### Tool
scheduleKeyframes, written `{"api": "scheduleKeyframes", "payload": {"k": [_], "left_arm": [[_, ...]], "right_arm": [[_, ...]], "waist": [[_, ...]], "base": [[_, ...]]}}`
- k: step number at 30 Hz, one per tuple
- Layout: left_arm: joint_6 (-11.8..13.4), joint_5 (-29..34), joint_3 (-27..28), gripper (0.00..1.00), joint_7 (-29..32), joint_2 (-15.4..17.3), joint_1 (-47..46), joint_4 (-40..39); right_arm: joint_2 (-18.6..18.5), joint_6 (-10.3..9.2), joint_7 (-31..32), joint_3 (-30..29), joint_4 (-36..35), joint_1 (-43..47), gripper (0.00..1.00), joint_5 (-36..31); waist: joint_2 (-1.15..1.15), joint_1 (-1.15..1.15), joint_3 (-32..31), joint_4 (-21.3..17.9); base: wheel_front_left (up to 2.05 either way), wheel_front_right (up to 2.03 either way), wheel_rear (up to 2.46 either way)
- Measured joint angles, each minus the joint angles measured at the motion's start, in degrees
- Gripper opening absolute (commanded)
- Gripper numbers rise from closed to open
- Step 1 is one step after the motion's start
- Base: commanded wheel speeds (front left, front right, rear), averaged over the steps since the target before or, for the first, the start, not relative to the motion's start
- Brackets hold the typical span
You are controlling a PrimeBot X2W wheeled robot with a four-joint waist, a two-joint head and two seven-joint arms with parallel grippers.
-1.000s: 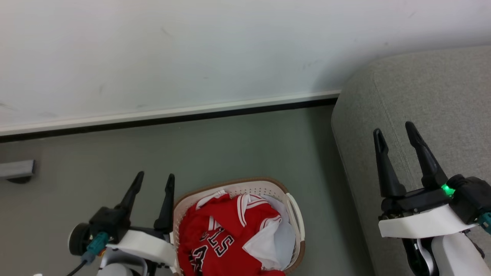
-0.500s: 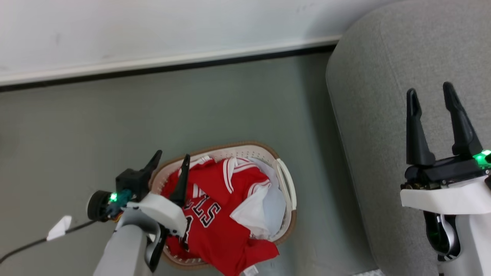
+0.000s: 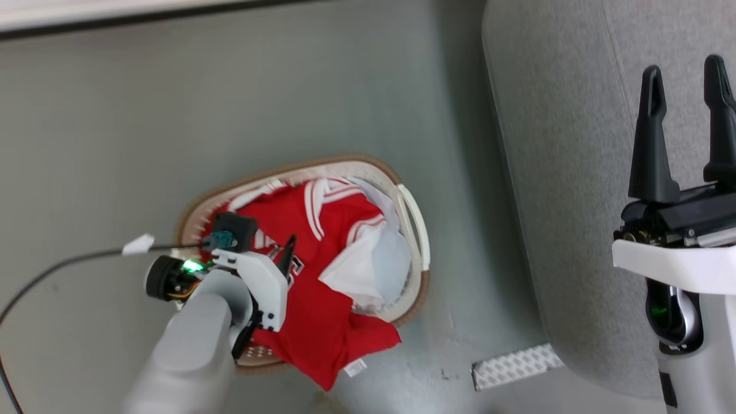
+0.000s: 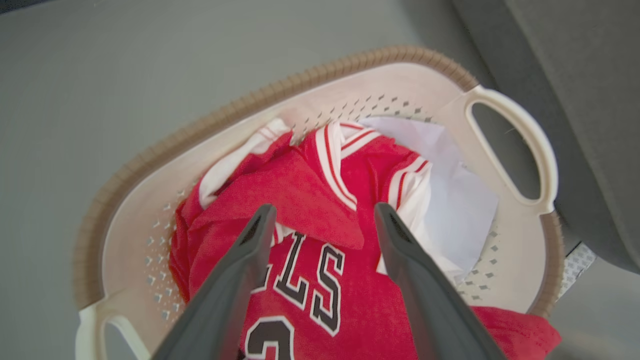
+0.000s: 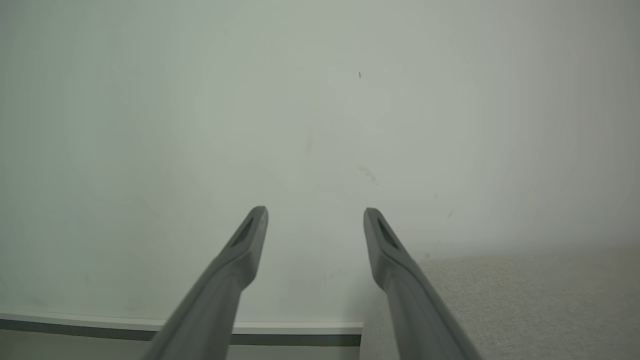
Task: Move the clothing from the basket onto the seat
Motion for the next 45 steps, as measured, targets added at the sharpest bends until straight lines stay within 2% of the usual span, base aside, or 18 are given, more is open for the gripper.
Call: {"api": "scheduleKeyframes", "payload": {"k": [6,13,23,29,30,31,32,33,45], "left_arm": [[-0.01,-0.4,-1.49,1.0,6.78,0.63,-3.89,8.2],[0.49,-0.31,-2.85,1.0,12.36,1.98,-6.64,13.21],[1.19,2.08,-6.54,1.0,18.18,5.34,-9.38,14.82],[1.18,3.94,-8.99,1.0,19.64,5.57,-10.14,15.07],[1.16,4.14,-9.31,0.82,19.75,5.55,-10.26,15.11],[1.14,4.13,-9.47,0.54,19.75,5.54,-10.39,15.14],[1.02,4.17,-9.93,0.11,19.68,5.54,-10.48,15.14],[1.01,4.35,-10.32,0.0,19.23,5.53,-10.49,15.15],[0.41,3.09,-11.93,0.0,13.18,3.45,-9.59,15.27]], "right_arm": [[0.53,-0.01,0.0,0.22,-0.79,-1.58,1.0,0.47],[0.89,0.0,0.0,0.75,-1.67,-3.25,1.0,1.35],[0.98,0.0,0.0,2.63,-2.52,-5.06,1.0,3.64],[0.99,-0.01,0.0,2.81,-2.36,-5.6,1.0,4.16],[0.99,0.0,0.0,2.88,-2.27,-5.64,1.0,4.27],[0.99,0.0,0.0,2.93,-2.2,-5.65,1.0,4.28],[0.99,0.0,0.0,2.99,-2.14,-5.67,1.0,4.28],[0.99,0.0,0.0,3.0,-2.09,-5.71,1.0,4.28],[1.05,0.0,0.0,2.69,-0.89,-6.23,1.0,3.35]], "waist": [[0.0,0.0,3.87,-2.24],[0.0,-0.01,7.75,-4.91],[0.0,-0.01,13.27,-8.28],[0.0,-0.01,15.16,-9.38],[0.0,-0.01,15.25,-9.42],[0.0,-0.01,15.3,-9.43],[0.0,-0.01,15.32,-9.44],[0.0,-0.01,15.32,-9.41],[0.0,-0.01,10.82,-7.59]], "base": [[0.0,0.0,0.0],[0.0,0.0,0.0],[0.0,0.0,0.0],[0.0,0.0,0.0],[0.0,0.0,0.0],[0.0,0.0,0.0],[0.0,0.0,0.0],[0.0,0.0,0.0],[0.0,0.0,0.0]]}}
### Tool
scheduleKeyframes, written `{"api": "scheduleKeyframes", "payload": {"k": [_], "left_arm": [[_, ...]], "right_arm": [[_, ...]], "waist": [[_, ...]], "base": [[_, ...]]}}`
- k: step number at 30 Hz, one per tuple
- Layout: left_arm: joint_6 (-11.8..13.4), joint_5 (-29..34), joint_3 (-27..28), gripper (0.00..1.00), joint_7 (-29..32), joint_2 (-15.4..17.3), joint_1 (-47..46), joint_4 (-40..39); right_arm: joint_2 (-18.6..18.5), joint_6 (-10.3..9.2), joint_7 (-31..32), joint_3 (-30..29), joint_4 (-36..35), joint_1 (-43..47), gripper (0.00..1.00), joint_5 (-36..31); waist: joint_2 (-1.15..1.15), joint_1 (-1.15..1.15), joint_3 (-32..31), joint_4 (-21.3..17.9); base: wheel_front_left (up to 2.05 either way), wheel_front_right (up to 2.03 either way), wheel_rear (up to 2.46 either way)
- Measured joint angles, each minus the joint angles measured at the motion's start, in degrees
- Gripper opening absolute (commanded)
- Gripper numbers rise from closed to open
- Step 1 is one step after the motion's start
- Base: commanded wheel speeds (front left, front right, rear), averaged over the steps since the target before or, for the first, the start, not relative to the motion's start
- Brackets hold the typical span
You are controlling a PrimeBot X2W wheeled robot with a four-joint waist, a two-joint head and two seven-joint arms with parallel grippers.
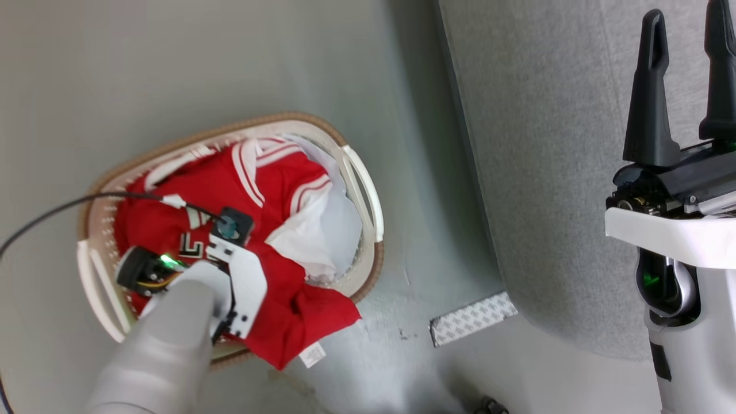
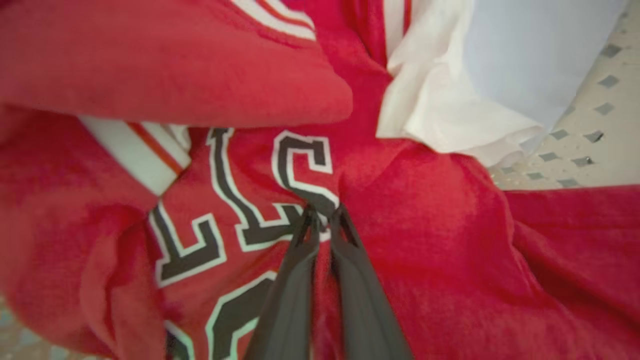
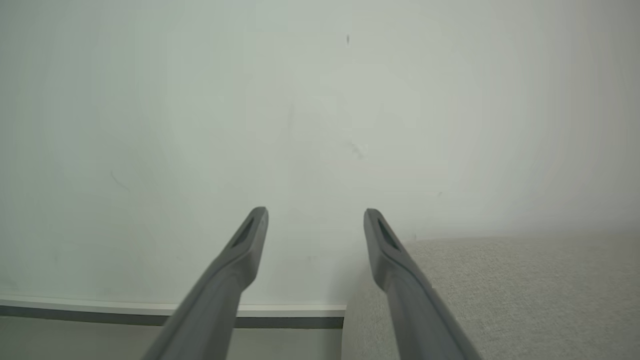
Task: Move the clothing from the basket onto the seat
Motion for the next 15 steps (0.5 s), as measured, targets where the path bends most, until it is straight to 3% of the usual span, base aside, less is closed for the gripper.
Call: {"api": "scheduleKeyframes", "payload": {"k": [15], "left_arm": [[-0.41,-8.49,-4.35,0.0,-9.15,-4.72,7.67,-2.16]], "right_arm": [[-0.85,-0.01,0.0,-0.92,4.39,5.18,1.0,-3.04]], "waist": [[0.0,0.0,-14.74,4.73]], "base": [[0.0,0.0,0.0]]}}
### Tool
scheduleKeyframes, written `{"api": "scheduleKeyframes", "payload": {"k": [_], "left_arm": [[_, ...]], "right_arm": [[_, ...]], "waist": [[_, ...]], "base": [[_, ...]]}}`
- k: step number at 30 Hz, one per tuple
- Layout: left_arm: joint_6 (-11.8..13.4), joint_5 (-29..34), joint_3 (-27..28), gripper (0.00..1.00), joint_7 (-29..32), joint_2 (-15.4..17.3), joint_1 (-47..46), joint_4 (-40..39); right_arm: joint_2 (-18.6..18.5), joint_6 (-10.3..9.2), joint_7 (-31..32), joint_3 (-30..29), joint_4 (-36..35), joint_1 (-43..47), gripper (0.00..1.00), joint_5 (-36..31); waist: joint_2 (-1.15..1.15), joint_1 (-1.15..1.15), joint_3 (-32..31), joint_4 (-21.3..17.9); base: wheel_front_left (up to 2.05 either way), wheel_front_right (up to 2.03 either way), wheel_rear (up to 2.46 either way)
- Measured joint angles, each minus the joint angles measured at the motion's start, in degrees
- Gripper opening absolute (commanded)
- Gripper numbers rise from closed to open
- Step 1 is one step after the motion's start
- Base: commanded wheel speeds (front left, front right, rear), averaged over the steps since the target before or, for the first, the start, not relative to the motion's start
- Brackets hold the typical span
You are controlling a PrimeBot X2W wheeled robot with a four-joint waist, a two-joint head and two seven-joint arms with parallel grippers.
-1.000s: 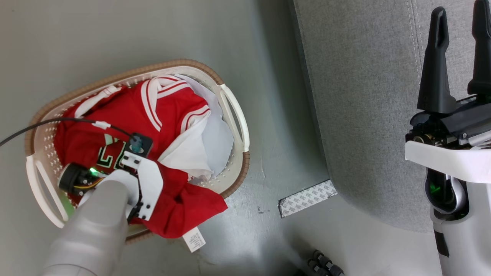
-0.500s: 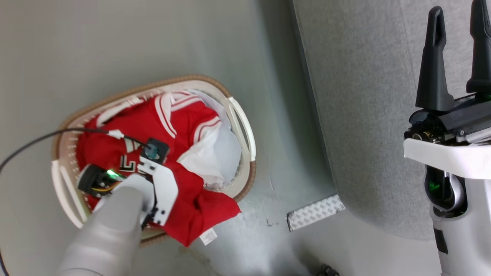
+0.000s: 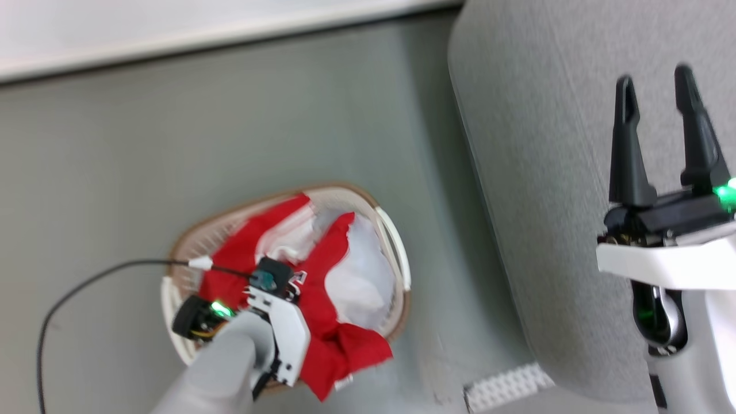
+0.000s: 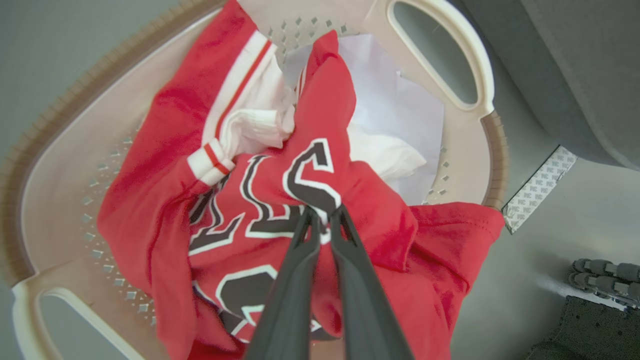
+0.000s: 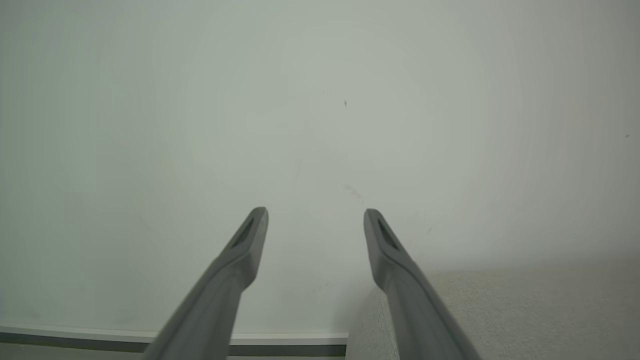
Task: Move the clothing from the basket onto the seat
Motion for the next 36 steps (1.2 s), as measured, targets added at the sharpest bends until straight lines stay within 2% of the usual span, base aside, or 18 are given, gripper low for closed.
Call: {"api": "scheduleKeyframes", "payload": {"k": [11,20,25,31,36], "left_arm": [[0.0,-12.94,-9.18,0.0,-3.54,-0.43,6.08,-9.47],[-0.01,-20.12,-14.14,0.0,-5.83,0.13,8.48,-15.35],[0.0,-23.2,-14.49,0.0,-8.0,1.22,9.54,-18.79],[0.01,-24.08,-13.74,0.0,-9.23,2.7,9.96,-23.84],[1.07,-24.37,-12.87,0.0,-9.2,4.35,9.26,-30.11]], "right_arm": [[-3.43,0.01,-0.01,-0.88,3.09,6.27,1.0,0.58],[-4.66,0.01,0.0,-0.48,5.08,10.03,1.0,1.41],[-5.2,0.01,0.0,0.23,5.98,12.22,1.0,2.03],[-5.36,0.01,-0.01,1.36,6.88,15.46,1.0,2.72],[-5.12,0.01,-0.01,2.04,7.36,17.59,1.0,3.23]], "waist": [[0.0,-0.01,-12.93,4.85],[0.0,-0.02,-21.52,8.44],[0.0,-0.02,-25.94,9.77],[0.0,-0.01,-30.37,10.85],[0.0,-0.01,-32.32,11.69]], "base": [[0.0,0.0,0.0],[0.0,0.0,0.0],[0.0,0.0,0.0],[0.0,0.0,0.0],[0.0,0.0,0.0]]}}
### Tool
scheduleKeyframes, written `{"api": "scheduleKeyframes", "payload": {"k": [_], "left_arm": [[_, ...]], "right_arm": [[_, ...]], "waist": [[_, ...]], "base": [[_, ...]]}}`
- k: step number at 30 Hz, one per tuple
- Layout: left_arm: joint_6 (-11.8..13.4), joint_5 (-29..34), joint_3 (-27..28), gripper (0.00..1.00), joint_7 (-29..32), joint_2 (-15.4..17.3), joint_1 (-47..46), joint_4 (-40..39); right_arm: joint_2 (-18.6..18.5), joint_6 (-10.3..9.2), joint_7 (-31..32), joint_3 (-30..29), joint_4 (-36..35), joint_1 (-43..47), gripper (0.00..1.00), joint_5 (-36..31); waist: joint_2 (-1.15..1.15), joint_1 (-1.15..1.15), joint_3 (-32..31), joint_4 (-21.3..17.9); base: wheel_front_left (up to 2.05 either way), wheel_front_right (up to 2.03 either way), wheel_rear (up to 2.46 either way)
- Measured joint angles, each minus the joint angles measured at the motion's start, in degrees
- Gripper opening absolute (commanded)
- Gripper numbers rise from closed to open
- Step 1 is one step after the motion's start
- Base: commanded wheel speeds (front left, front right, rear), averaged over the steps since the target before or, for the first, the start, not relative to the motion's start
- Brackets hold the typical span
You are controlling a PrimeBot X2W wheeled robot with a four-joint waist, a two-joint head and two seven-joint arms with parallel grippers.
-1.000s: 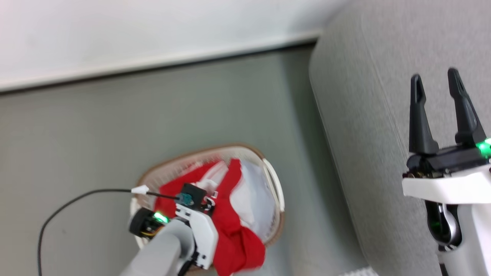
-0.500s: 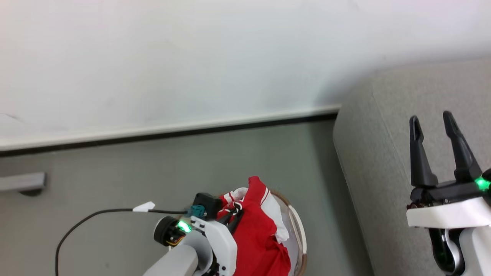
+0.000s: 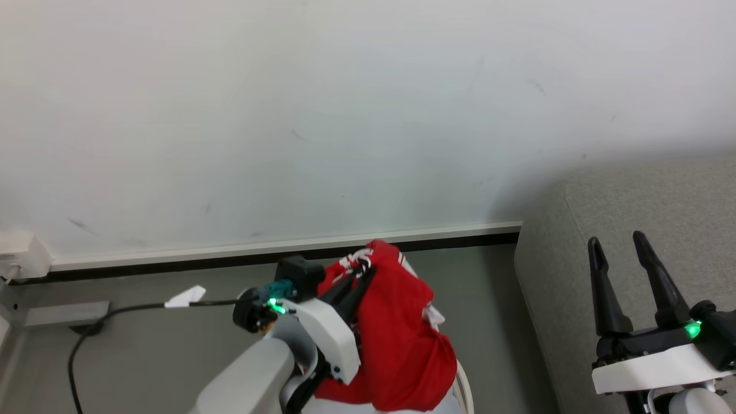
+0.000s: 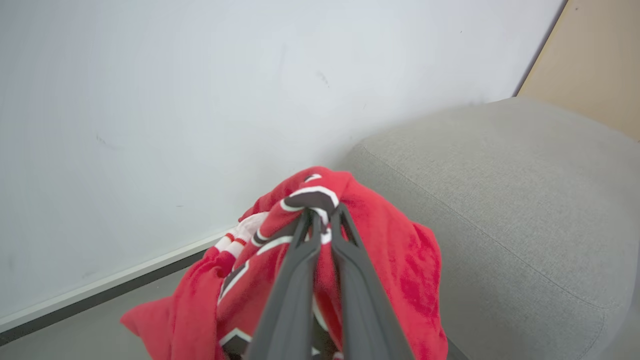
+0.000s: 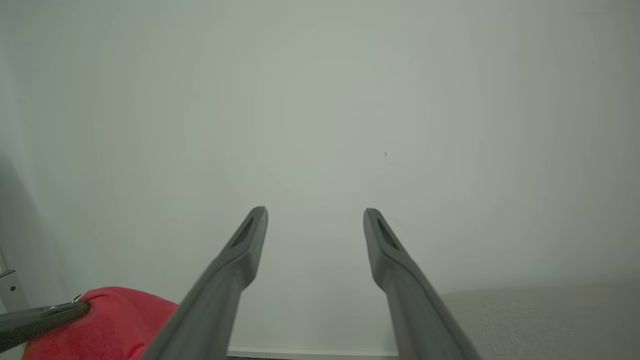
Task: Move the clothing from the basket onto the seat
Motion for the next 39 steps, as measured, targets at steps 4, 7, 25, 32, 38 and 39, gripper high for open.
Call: {"api": "scheduleKeyframes", "payload": {"k": [4,7,25,32,38,39], "left_arm": [[1.44,-0.14,0.9,0.0,1.13,1.97,-1.21,-5.86],[2.5,-0.15,1.69,0.0,2.3,3.49,-1.98,-10.48],[7.54,-1.21,3.02,0.0,7.81,8.1,-1.09,-26.37],[8.11,-1.27,2.86,0.0,7.79,8.38,-0.77,-26.7],[7.94,-1.26,2.04,0.0,7.8,7.88,-0.94,-26.35],[7.91,-1.26,1.94,0.0,7.8,7.72,-1.03,-26.21]], "right_arm": [[0.41,0.0,0.01,1.21,0.41,1.02,1.0,0.42],[0.75,0.0,0.0,2.11,0.67,1.57,1.0,0.73],[1.01,0.0,0.0,7.36,0.68,1.87,1.0,1.77],[0.65,0.0,0.01,11.89,-0.24,1.6,1.0,2.69],[0.33,0.0,0.01,19.56,-0.53,1.2,1.0,6.3],[0.16,0.0,0.01,20.61,-0.23,0.92,1.0,6.9]], "waist": [[0.0,0.01,-0.83,0.35],[0.0,0.0,-1.29,0.36],[0.0,0.01,-1.32,0.3],[0.0,0.01,-1.12,0.6],[0.0,0.01,-0.91,1.41],[0.0,0.01,-0.89,1.61]], "base": [[0.0,0.0,0.0],[0.0,0.0,0.0],[0.0,0.0,0.0],[0.0,0.0,0.0],[0.0,0.0,0.0],[0.0,0.0,0.0]]}}
